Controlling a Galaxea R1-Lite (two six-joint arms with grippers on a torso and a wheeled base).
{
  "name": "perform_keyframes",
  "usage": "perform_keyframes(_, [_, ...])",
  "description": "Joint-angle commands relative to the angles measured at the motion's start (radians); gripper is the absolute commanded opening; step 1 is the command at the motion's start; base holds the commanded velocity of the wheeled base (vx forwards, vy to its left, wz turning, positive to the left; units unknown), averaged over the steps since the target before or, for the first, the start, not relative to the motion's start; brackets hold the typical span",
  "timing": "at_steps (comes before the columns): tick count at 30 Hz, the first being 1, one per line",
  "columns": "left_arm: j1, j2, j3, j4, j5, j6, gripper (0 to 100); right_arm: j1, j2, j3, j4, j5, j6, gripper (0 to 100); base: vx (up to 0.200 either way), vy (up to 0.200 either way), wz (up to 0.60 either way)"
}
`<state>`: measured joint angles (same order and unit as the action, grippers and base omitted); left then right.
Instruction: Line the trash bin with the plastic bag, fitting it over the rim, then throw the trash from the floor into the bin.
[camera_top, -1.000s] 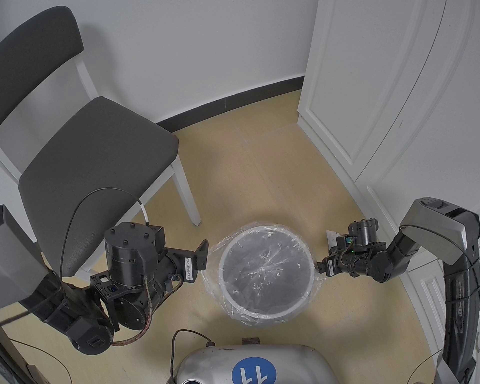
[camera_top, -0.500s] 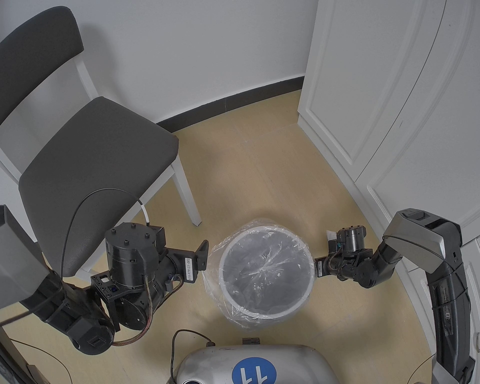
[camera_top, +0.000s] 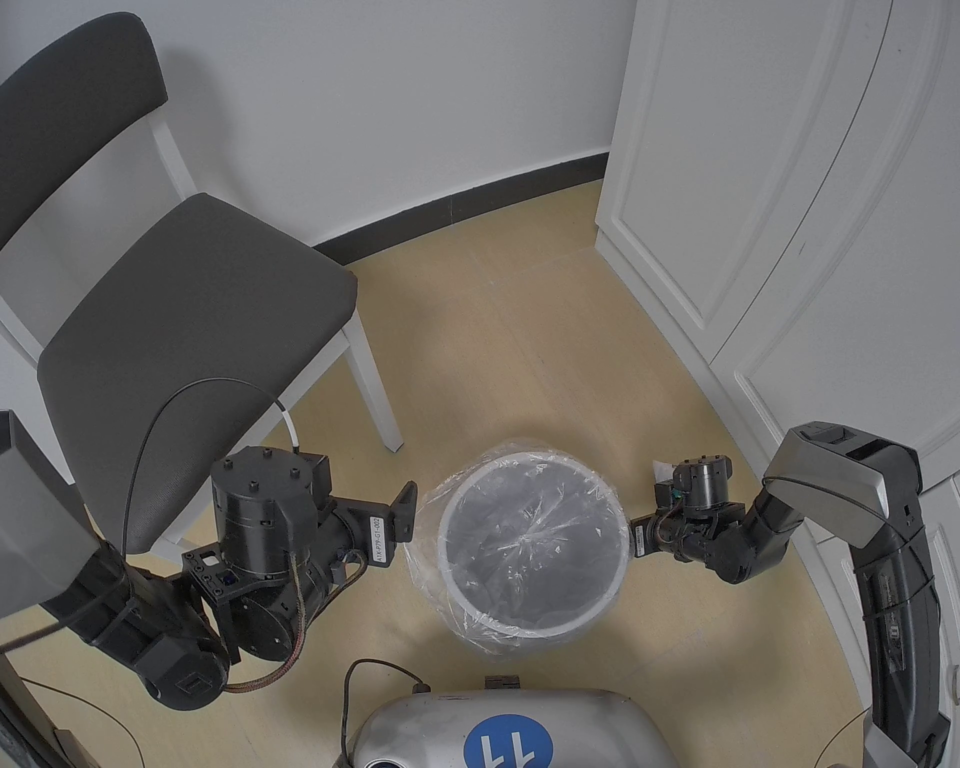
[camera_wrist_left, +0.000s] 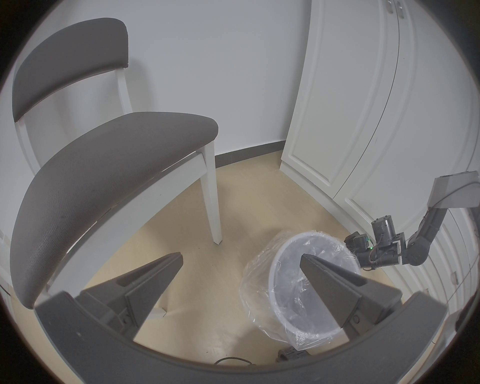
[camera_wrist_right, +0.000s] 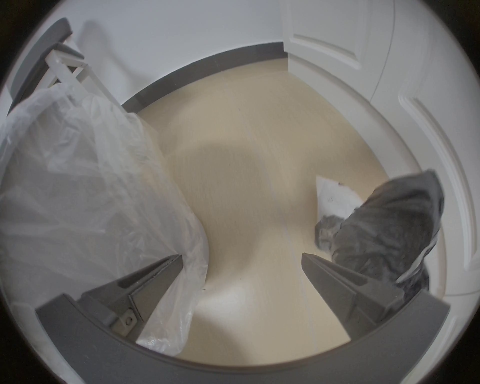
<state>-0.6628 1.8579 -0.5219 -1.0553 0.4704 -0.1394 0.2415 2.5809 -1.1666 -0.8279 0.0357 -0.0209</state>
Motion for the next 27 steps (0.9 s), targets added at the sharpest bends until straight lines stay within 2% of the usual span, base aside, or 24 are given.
perform_keyframes(1, [-0.005,-0.008,0.006,0.0,0.001,0.001,100,-0.013,-0.064,0.061,-0.034,-0.011,-0.037,100,0.0,0.0,0.0])
perform_keyframes(3, [-0.005,-0.008,0.006,0.0,0.001,0.001,100,-0.013,-0.064,0.061,-0.034,-0.011,-0.037,100,0.0,0.0,0.0])
perform_keyframes(4, [-0.018,-0.023,0.013,0.0,0.005,0.003,100,-0.014,-0.108,0.1,-0.042,-0.014,-0.082,100,0.0,0.0,0.0])
perform_keyframes(7, [-0.021,-0.031,0.016,0.0,0.005,0.003,100,-0.014,-0.122,0.111,-0.043,-0.019,-0.103,100,0.0,0.0,0.0])
perform_keyframes(9, [-0.031,-0.042,0.02,0.0,0.007,0.003,100,-0.013,-0.189,0.179,-0.06,-0.051,-0.162,100,0.0,0.0,0.0])
perform_keyframes(15, [-0.057,-0.059,0.028,0.0,0.01,0.006,100,-0.024,-0.257,0.271,-0.152,-0.053,-0.268,100,0.0,0.0,0.0])
perform_keyframes(21, [-0.072,-0.085,0.031,0.0,0.01,0.011,100,-0.028,-0.3,0.312,-0.188,-0.057,-0.306,100,0.0,0.0,0.0])
perform_keyframes(27, [-0.074,-0.105,0.043,0.0,0.01,0.034,100,-0.03,-0.375,0.367,-0.188,-0.157,-0.367,100,0.0,0.0,0.0])
